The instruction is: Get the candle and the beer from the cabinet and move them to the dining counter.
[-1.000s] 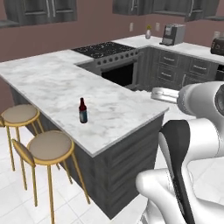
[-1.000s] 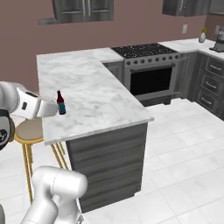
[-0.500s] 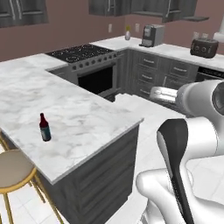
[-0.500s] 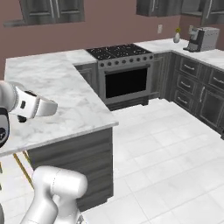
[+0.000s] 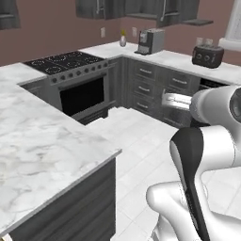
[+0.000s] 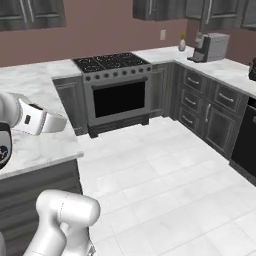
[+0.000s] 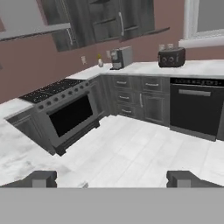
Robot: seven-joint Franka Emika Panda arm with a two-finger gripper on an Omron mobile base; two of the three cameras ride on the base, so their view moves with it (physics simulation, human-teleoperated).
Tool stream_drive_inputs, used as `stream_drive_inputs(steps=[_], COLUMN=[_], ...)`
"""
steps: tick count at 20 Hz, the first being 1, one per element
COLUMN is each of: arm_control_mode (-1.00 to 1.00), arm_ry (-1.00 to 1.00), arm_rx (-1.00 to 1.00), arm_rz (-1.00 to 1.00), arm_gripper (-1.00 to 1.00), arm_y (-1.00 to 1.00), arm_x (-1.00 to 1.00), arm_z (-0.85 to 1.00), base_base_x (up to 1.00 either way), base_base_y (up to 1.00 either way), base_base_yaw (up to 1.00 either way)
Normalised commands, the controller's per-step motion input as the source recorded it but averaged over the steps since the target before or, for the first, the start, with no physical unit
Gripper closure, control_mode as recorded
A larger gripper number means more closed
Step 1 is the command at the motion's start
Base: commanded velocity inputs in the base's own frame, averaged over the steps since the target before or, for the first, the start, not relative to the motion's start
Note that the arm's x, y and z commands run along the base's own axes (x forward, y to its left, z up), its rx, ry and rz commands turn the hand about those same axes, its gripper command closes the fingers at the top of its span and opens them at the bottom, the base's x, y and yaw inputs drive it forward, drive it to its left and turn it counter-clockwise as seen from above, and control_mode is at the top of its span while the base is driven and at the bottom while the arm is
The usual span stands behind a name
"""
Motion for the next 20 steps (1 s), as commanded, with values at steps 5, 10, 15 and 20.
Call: stream_drive_inputs(steps=[5, 10, 15, 20], arm_control_mode=[1.0, 1.0, 1.0, 1.0], arm_ry=[0.0, 0.0, 0.0, 0.0], arm_rx=[0.0, 0.0, 0.0, 0.0], arm_rz=[0.0, 0.0, 0.0, 0.0], arm_gripper=[-1.0, -1.0, -1.0, -1.0], arm_y=[0.0, 0.0, 0.0, 0.0], arm_x=[0.0, 0.0, 0.0, 0.0], arm_z=[0.0, 0.0, 0.0, 0.0], base_base_x=[0.44, 0.49, 0.56, 0.67], base_base_y=[-0.82, -0.83, -0.72, -0.69], base_base_yaw=[0.03, 0.09, 0.09, 0.12])
